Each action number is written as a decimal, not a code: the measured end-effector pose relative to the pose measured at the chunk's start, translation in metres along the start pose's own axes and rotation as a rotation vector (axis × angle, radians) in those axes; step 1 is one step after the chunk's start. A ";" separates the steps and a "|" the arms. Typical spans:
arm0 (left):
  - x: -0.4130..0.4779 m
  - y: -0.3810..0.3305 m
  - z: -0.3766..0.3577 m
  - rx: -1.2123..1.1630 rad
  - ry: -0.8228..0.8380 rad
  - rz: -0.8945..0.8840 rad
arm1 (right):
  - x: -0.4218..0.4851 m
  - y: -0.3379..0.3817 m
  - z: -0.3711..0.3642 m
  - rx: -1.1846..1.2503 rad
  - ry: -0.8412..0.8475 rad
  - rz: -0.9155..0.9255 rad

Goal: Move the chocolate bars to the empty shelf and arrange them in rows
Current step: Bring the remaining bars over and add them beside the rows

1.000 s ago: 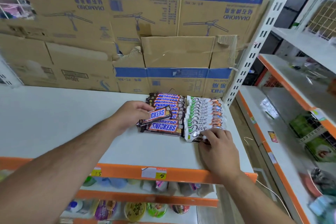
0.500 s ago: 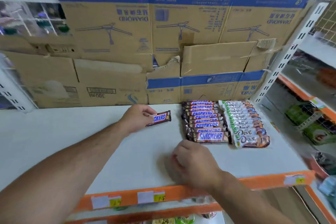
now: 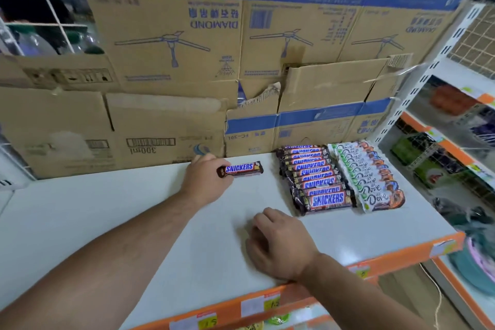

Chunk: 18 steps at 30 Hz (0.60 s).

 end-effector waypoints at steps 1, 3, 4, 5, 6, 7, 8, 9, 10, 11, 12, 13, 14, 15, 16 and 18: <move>0.003 0.002 0.000 -0.020 -0.008 0.018 | 0.000 0.000 0.000 -0.004 -0.001 -0.005; 0.006 0.007 -0.001 -0.046 -0.030 0.030 | 0.001 -0.002 0.000 -0.008 -0.004 -0.015; 0.007 0.009 -0.002 -0.046 -0.040 0.020 | 0.002 -0.002 0.000 -0.009 -0.003 -0.016; 0.007 0.010 -0.003 -0.040 -0.051 0.012 | 0.003 -0.002 -0.001 -0.012 0.000 -0.014; 0.008 0.011 -0.003 -0.033 -0.063 0.005 | 0.003 -0.001 -0.002 -0.017 0.003 -0.013; 0.008 0.011 -0.003 -0.023 -0.077 0.000 | 0.004 -0.001 -0.003 -0.021 0.005 -0.013; 0.009 0.011 -0.003 -0.015 -0.092 -0.004 | 0.004 0.000 -0.003 -0.025 0.007 -0.015; 0.009 0.012 -0.003 -0.008 -0.106 -0.007 | 0.004 0.000 -0.004 -0.030 0.009 -0.019; 0.010 0.012 -0.004 -0.002 -0.118 -0.009 | 0.004 0.000 -0.005 -0.034 0.012 -0.020; 0.010 0.012 -0.004 0.008 -0.125 -0.012 | 0.005 0.000 -0.006 -0.037 0.015 -0.019; 0.011 0.011 -0.005 0.017 -0.128 -0.015 | 0.005 -0.001 -0.006 -0.043 0.019 -0.016; 0.011 0.011 -0.006 0.023 -0.130 -0.018 | 0.005 -0.002 -0.006 -0.057 0.024 -0.012; 0.011 0.011 -0.006 0.025 -0.132 -0.020 | 0.005 -0.002 -0.007 -0.078 0.032 -0.005; 0.011 0.011 -0.007 0.025 -0.135 -0.025 | 0.006 -0.002 -0.008 -0.095 0.042 0.006; 0.011 0.011 -0.007 0.024 -0.139 -0.032 | 0.007 -0.002 -0.010 -0.100 0.053 0.021; 0.011 0.012 -0.008 0.026 -0.141 -0.035 | 0.008 -0.002 -0.013 -0.088 0.075 0.039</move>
Point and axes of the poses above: each hand's wrist, its own x-axis towards the middle knuckle, its own z-axis out of the back of the hand, y = z × x, the point moved 8 cm from there along x, towards the middle knuckle, and after that the axes turned 15 degrees about y, right-handed, at the moved point
